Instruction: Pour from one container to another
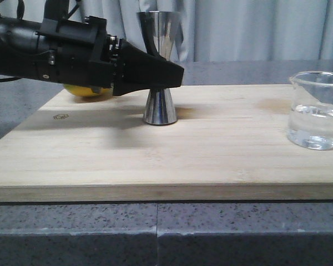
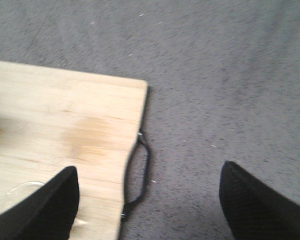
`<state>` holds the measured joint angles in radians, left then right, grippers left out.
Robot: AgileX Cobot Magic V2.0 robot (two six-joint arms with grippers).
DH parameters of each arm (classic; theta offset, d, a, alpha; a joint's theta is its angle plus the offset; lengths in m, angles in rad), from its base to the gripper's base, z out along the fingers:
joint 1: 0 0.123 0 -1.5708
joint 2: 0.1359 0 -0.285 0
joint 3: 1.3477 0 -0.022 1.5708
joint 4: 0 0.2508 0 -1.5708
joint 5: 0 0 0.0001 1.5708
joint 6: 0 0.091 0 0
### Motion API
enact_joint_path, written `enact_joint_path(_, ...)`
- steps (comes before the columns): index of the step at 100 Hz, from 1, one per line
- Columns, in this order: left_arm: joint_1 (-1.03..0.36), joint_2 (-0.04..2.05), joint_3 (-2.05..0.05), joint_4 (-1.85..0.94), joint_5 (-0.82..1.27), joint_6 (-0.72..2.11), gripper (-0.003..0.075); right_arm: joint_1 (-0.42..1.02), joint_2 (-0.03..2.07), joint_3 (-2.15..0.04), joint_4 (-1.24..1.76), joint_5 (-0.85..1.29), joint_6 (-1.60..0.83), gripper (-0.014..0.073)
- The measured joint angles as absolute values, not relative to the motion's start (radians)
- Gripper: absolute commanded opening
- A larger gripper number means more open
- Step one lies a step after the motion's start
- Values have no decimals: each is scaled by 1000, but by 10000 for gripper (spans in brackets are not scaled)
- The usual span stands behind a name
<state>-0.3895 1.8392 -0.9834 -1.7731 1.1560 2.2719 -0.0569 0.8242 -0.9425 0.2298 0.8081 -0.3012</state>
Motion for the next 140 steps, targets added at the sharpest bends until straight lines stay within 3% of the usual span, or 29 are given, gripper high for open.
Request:
enact_joint_path(26, -389, 1839, -983, -1773, 1156, 2272, 81, -57, 925, -1020, 301, 879, -359, 544)
enact_joint_path(86, -389, 1839, -983, -1773, 1156, 2272, 81, -57, 920, -1015, 418, 857, -479, 544)
enact_joint_path(111, -389, 1839, -983, -1773, 1156, 2272, 81, -18, 804, -828, 449, 630, -509, 544)
enact_joint_path(140, -389, 1839, -983, -1773, 1156, 2272, 81, 195, 622, -561, 382, 306, -443, 545)
